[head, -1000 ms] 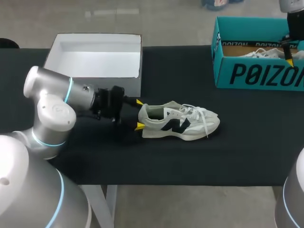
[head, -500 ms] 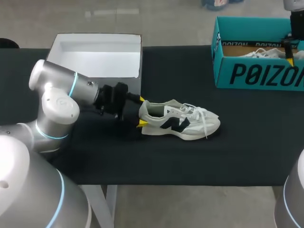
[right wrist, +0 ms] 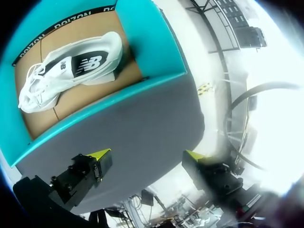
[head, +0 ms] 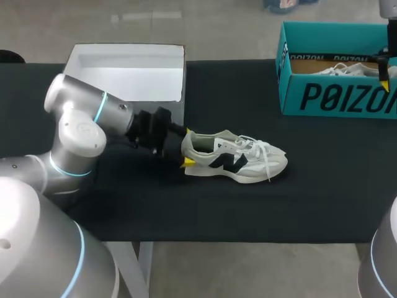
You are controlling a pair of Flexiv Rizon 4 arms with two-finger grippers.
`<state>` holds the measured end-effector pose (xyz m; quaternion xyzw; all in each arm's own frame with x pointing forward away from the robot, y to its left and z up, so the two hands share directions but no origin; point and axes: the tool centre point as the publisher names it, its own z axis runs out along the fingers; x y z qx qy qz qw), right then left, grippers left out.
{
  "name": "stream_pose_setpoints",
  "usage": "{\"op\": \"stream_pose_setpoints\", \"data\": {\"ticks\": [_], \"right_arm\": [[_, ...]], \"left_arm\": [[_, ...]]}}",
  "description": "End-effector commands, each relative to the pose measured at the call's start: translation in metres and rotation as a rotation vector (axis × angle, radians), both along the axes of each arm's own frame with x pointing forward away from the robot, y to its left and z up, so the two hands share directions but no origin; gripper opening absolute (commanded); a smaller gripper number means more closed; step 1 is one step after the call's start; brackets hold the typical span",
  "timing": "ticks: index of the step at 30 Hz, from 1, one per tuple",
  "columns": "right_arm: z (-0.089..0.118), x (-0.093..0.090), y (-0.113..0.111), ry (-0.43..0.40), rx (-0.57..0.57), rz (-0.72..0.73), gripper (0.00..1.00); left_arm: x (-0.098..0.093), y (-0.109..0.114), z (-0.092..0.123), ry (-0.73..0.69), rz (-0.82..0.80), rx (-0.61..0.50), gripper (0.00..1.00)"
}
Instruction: Take the shoe out of the shoebox, open the shoe tongue, remove and reinsert the insole, then place the shoe into the shoebox
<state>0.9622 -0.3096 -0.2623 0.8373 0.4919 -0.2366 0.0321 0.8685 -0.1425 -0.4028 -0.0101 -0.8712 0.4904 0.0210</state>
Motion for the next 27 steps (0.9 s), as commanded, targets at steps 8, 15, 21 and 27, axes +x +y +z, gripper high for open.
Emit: {"op": "stream_pose_setpoints", "data": {"ticks": [8,15,21,27], "right_arm": [[0.001,0.0,-0.002,0.002,-0.008,0.002,1.0],[0.002,-0.004,-0.005,-0.004,-0.005,-0.011,1.0],[0.002,-0.008,-0.01,-0.004,-0.006,-0.023,1.0],[0.002,-0.01,-0.012,-0.004,-0.003,-0.025,1.0]], "left_arm": [[-0.005,-0.015,-0.024,0.027,-0.008,-0.01,1.0],[-0.001,-0.021,-0.031,0.041,0.011,-0.007,1.0],[-0.003,-0.024,-0.034,0.052,0.022,-0.011,0.82],[-0.006,-0.022,-0.033,0.053,0.03,-0.007,0.0]]}}
